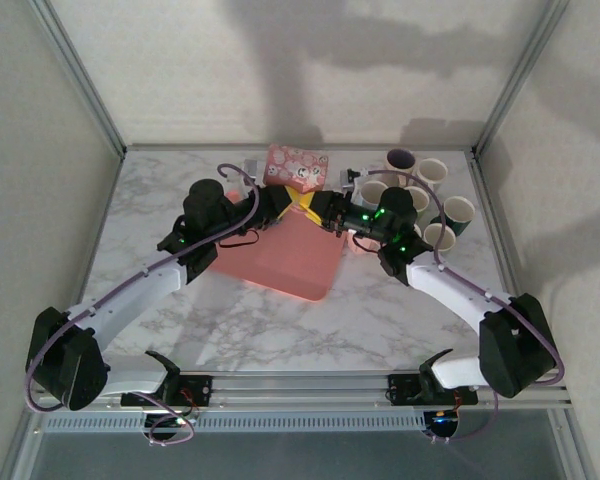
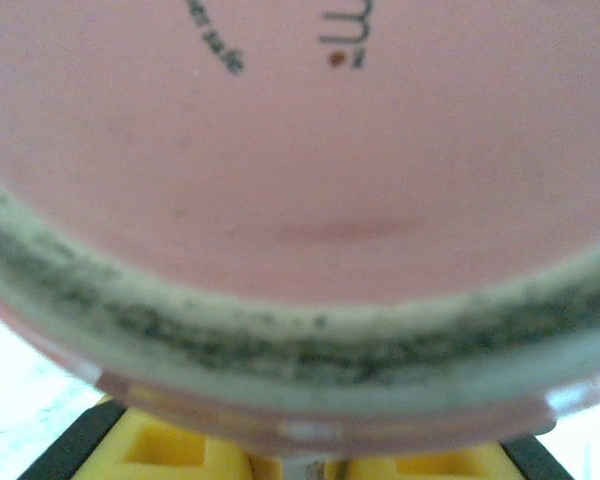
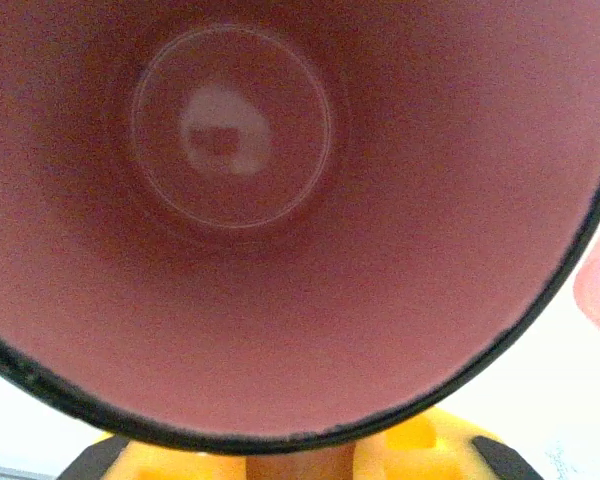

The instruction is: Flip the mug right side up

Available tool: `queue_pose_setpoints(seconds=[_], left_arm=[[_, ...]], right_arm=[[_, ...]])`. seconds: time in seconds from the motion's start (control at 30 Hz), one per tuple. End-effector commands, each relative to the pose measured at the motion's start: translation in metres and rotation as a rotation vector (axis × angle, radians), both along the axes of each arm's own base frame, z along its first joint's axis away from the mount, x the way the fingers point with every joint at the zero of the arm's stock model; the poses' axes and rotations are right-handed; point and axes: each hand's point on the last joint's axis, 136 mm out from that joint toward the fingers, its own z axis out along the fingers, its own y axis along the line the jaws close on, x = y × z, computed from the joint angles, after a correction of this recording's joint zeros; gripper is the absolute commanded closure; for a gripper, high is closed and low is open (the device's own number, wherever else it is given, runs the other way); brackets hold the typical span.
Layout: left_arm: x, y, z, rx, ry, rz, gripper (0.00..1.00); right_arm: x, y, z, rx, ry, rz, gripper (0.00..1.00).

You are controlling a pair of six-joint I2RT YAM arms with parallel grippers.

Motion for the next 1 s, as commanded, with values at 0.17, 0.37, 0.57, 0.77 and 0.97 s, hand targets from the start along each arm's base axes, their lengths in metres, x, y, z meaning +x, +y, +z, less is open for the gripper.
queue_pose_setpoints(seconds=[0.17, 0.37, 0.57, 0.77, 0.97], left_arm=[[-0.009, 0.012, 0.031, 0.123, -0.286, 0.034, 0.43], [-0.015, 0.046, 0.014, 0.384, -0.421, 0.016, 0.39], [-0.01, 0.09, -0.012, 0.548, -0.509, 0.026, 0.4], [0.008, 0.1, -0.047, 0.723, -0.631, 0.065, 0.4], [0.04, 0.099, -0.081, 0.831, -0.618, 0.052, 0.41]], right_arm=[[-0.013, -0.015, 0.029, -0.187, -0.254, -0.054, 1.0], [-0.032, -0.055, 0.006, -0.525, -0.338, -0.05, 1.0], [-0.064, -0.107, -0.038, -0.904, -0.472, 0.044, 1.0], [-0.083, -0.146, -0.076, -1.201, -0.733, 0.174, 1.0], [-0.09, -0.166, -0.121, -1.369, -0.932, 0.333, 1.0]])
